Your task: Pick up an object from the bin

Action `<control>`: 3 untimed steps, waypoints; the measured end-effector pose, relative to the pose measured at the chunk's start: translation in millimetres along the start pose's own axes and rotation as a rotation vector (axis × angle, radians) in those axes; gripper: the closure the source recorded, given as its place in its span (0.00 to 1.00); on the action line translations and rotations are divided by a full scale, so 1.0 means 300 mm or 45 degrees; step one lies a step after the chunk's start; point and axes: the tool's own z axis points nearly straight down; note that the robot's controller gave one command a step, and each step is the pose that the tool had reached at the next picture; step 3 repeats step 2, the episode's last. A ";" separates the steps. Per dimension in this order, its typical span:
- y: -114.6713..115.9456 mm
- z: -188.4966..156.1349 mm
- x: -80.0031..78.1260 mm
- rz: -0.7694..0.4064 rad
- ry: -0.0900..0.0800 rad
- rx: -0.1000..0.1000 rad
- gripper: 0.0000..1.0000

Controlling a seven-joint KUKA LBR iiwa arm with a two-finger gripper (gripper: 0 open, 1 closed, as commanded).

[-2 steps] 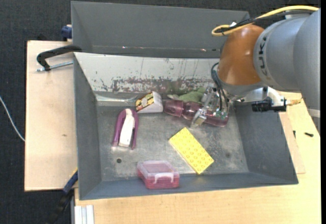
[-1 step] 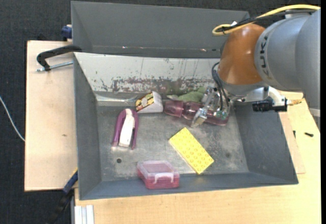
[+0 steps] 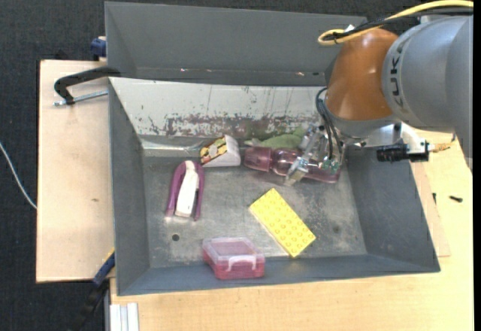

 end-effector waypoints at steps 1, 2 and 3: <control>0.004 -0.069 0.000 -0.001 -0.002 -0.005 1.00; 0.008 -0.140 -0.002 -0.002 -0.008 -0.009 1.00; 0.008 -0.140 -0.002 -0.002 -0.008 -0.009 1.00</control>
Offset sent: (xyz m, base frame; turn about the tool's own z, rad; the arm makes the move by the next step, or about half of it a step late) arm 0.0002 0.0001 0.0137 0.0000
